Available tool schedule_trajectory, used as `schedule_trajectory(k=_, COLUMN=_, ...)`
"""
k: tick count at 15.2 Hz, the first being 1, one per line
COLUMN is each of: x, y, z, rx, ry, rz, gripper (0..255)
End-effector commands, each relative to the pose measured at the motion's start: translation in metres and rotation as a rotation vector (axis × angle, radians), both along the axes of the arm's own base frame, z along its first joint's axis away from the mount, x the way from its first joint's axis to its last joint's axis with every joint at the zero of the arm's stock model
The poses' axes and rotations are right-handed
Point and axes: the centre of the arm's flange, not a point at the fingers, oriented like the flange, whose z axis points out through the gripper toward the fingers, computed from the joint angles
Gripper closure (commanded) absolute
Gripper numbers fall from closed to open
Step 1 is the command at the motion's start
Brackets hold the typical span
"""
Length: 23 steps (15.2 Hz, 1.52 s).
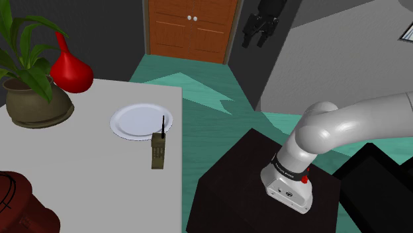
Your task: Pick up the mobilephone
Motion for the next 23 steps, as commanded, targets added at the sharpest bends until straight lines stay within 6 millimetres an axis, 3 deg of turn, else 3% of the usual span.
schedule_trajectory(k=1, x=0.000, y=0.000, z=0.000, rx=0.000, ry=0.000, rz=0.000, gripper=0)
schedule_trajectory(k=12, x=0.054, y=0.102, z=-0.084, rx=0.048, ry=0.098, rz=0.073, gripper=0)
schedule_trajectory(k=23, x=0.092, y=0.211, z=-0.167, rx=0.096, ry=0.197, rz=0.146, gripper=0)
